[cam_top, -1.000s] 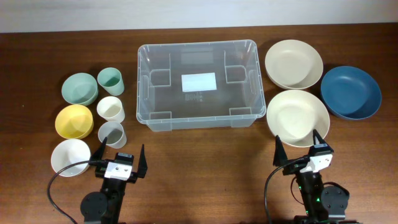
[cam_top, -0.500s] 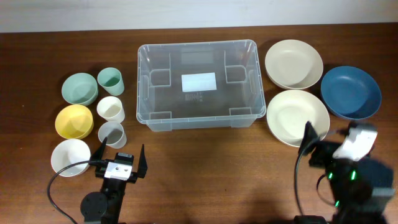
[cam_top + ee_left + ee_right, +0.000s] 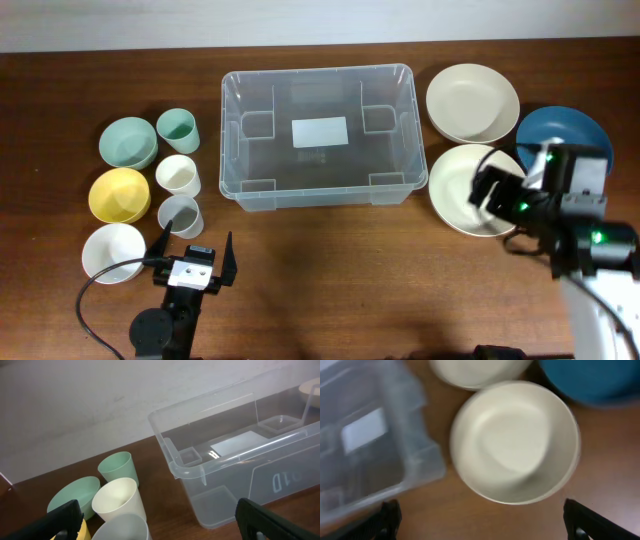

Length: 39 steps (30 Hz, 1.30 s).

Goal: Pack container
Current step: 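Move the right gripper to the rim of the front cream bowl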

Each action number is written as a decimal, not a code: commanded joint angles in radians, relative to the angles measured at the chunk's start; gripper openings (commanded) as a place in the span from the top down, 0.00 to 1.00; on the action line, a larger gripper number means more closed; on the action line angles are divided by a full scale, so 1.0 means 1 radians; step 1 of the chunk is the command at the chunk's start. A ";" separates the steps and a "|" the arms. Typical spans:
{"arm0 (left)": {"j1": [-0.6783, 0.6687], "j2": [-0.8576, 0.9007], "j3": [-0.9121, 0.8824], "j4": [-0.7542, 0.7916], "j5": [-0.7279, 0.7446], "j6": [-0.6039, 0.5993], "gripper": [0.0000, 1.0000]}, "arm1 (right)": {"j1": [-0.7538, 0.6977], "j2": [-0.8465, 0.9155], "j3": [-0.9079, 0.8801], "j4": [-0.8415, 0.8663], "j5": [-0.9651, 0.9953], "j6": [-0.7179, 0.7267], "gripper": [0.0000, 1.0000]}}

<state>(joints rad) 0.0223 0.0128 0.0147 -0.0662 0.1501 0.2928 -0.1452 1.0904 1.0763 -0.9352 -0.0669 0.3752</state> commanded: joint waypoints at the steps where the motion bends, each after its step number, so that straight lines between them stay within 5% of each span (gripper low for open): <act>1: 0.004 -0.007 -0.006 -0.001 0.008 0.008 0.00 | -0.129 0.061 0.017 0.008 -0.005 0.209 0.01; 8: 0.004 -0.007 -0.005 -0.001 0.008 0.008 0.00 | -0.320 0.230 0.017 0.018 -0.199 0.209 0.01; 21: 0.004 -0.007 -0.006 -0.002 0.008 0.008 0.00 | -0.333 0.550 0.017 0.061 -0.213 0.227 0.01; 39: 0.004 -0.007 -0.006 -0.001 0.008 0.008 0.00 | -0.333 0.590 -0.001 0.073 -0.127 0.255 0.01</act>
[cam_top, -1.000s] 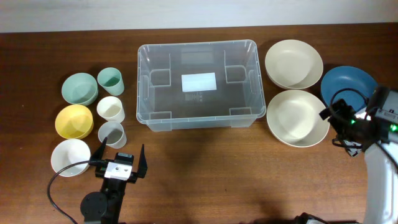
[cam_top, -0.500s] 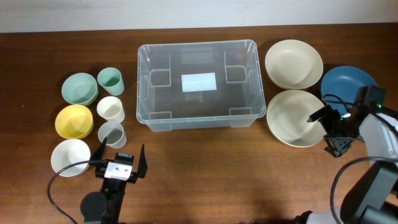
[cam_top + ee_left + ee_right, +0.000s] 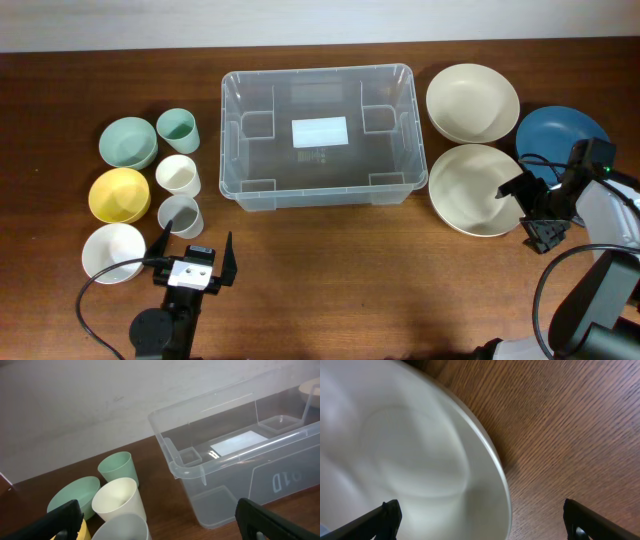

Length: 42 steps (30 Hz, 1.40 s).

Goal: Pack container
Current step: 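Move the right gripper to the rim of the front cream bowl, then close the right gripper on the cream bowl's rim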

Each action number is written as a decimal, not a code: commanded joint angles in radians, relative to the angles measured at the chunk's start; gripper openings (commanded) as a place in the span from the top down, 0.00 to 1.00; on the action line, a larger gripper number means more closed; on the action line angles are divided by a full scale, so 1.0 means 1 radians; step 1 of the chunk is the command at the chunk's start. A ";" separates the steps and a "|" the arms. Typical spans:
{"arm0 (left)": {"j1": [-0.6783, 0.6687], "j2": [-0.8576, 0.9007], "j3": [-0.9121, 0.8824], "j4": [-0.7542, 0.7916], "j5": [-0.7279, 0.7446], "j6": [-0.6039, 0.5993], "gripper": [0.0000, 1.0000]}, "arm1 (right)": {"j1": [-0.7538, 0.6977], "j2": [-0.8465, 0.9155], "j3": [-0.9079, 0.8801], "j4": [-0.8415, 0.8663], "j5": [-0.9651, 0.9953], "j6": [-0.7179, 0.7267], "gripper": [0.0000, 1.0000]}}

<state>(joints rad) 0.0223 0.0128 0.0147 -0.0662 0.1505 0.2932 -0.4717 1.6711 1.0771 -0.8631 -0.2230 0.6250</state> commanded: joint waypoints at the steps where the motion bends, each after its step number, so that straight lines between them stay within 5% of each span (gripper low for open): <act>1: 0.004 -0.007 -0.006 -0.001 0.007 0.008 0.00 | -0.006 0.009 -0.007 0.005 0.029 0.005 0.01; 31: 0.004 -0.007 -0.005 -0.001 0.007 0.008 0.00 | -0.005 0.010 -0.132 0.147 0.021 0.013 0.07; 42: 0.004 -0.006 -0.005 -0.001 0.007 0.008 0.00 | -0.005 0.010 -0.132 0.146 0.020 0.013 0.48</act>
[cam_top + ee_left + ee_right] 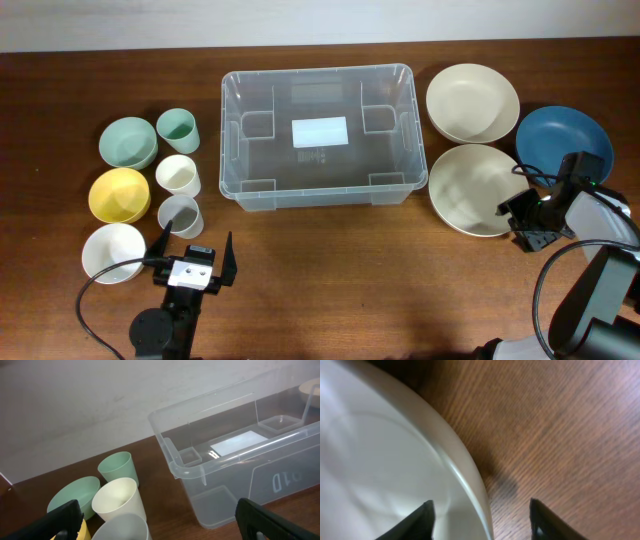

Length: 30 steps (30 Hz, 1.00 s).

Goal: Pack container
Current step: 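Close the right gripper on the cream bowl's rim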

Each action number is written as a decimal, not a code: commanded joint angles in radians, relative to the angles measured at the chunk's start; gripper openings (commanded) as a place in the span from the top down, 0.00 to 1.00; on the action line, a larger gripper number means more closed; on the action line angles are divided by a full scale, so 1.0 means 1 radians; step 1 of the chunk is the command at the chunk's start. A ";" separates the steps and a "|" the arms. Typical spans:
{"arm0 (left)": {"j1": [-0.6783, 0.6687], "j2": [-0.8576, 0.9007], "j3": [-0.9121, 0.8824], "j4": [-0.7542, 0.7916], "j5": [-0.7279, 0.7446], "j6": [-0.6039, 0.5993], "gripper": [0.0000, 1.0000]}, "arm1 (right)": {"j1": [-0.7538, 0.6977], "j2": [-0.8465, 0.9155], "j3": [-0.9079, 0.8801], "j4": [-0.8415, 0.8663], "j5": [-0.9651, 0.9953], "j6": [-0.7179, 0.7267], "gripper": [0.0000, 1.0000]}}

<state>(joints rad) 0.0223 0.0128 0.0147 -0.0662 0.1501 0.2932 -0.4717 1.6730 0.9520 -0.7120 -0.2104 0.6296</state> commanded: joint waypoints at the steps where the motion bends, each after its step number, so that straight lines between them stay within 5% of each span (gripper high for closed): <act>1: 0.004 -0.007 -0.006 -0.001 0.008 0.008 0.00 | -0.005 0.008 -0.007 -0.006 0.008 0.008 0.51; 7: 0.004 -0.007 -0.005 -0.002 0.008 0.008 0.00 | -0.005 0.008 -0.007 -0.005 0.013 0.008 0.54; 10: 0.004 -0.007 -0.005 -0.001 0.008 0.008 0.00 | -0.005 0.008 -0.007 -0.003 0.012 0.008 0.73; 14: 0.004 -0.007 -0.006 -0.001 0.008 0.008 0.00 | -0.005 0.008 -0.007 0.002 0.012 0.008 0.76; 18: 0.004 -0.007 -0.005 -0.001 0.008 0.008 0.00 | -0.005 0.008 -0.007 0.002 0.012 0.008 0.96; 30: 0.004 -0.007 -0.006 -0.001 0.008 0.008 0.00 | -0.006 -0.001 -0.006 -0.077 0.012 0.008 0.96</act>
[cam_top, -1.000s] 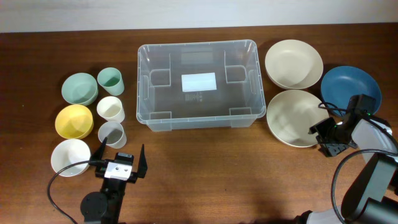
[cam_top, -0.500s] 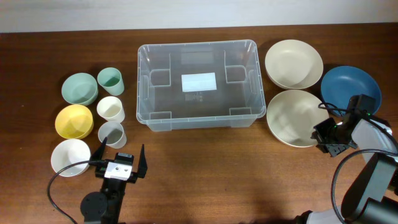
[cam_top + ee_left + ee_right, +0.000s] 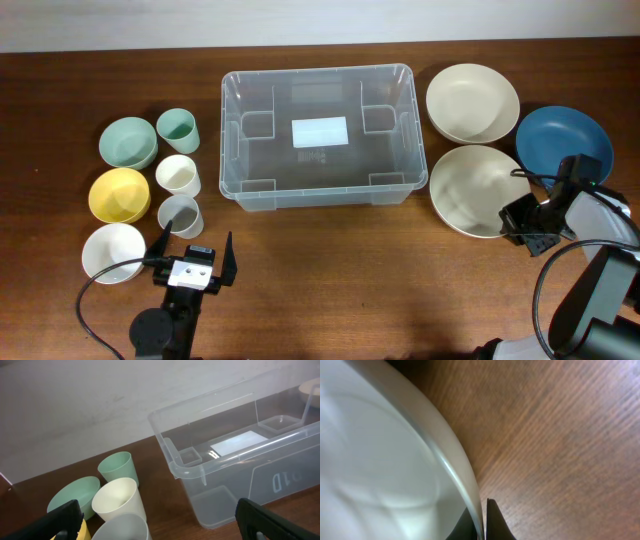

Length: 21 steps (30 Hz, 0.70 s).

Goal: Pack container
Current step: 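Close the right gripper on the cream bowl's rim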

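Note:
The clear plastic container [image 3: 318,135] stands empty at the table's middle back. Right of it lie two cream plates, one at the back [image 3: 472,100] and a nearer one [image 3: 468,190], plus a blue plate [image 3: 562,135]. My right gripper [image 3: 520,218] sits at the nearer plate's right edge; in the right wrist view the gripper [image 3: 481,512] is shut on that cream plate's [image 3: 385,460] rim, one finger on each side. My left gripper [image 3: 197,242] rests open at the front left, nothing between its fingers [image 3: 62,517].
Left of the container stand a green cup [image 3: 177,128], a cream cup [image 3: 178,175] and a grey cup [image 3: 179,214], with a green bowl [image 3: 128,142], a yellow bowl [image 3: 119,194] and a white bowl [image 3: 112,252] beside them. The wooden table [image 3: 350,280] stretches along the front.
The right gripper's fingers, which stood apart on either side of the nearer cream plate's rim, have come together and now pinch the rim. The left arm has not moved.
First my right gripper hung open above the nearer cream plate. Then it was low at the plate's right edge, jaws wide. Then the jaws stood narrower astride the rim, and now they are shut on it. The left gripper stayed open and still throughout.

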Each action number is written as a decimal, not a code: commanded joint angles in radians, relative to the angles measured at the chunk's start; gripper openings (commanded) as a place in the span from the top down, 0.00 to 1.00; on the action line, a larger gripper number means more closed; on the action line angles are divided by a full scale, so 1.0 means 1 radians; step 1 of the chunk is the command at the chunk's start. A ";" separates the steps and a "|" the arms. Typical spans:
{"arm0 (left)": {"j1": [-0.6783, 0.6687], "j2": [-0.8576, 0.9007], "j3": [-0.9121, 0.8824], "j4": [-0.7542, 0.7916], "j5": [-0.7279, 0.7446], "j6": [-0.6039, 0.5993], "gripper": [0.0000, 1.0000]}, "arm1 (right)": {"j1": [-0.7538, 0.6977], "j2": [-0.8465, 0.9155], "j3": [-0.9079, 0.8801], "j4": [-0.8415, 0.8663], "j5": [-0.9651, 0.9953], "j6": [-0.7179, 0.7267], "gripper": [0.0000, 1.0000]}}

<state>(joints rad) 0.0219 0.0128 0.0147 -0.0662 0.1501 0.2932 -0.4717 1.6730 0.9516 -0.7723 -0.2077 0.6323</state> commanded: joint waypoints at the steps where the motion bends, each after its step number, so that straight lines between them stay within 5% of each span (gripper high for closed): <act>1: 0.005 -0.006 -0.005 -0.001 0.008 0.008 0.00 | -0.006 -0.006 -0.006 -0.025 0.009 0.005 0.96; 21: 0.004 -0.007 -0.006 -0.002 0.008 0.008 0.00 | -0.007 -0.550 0.037 -0.209 -0.068 -0.029 0.96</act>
<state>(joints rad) 0.0223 0.0128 0.0147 -0.0662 0.1501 0.2932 -0.4717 1.1984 0.9539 -0.9592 -0.2722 0.6159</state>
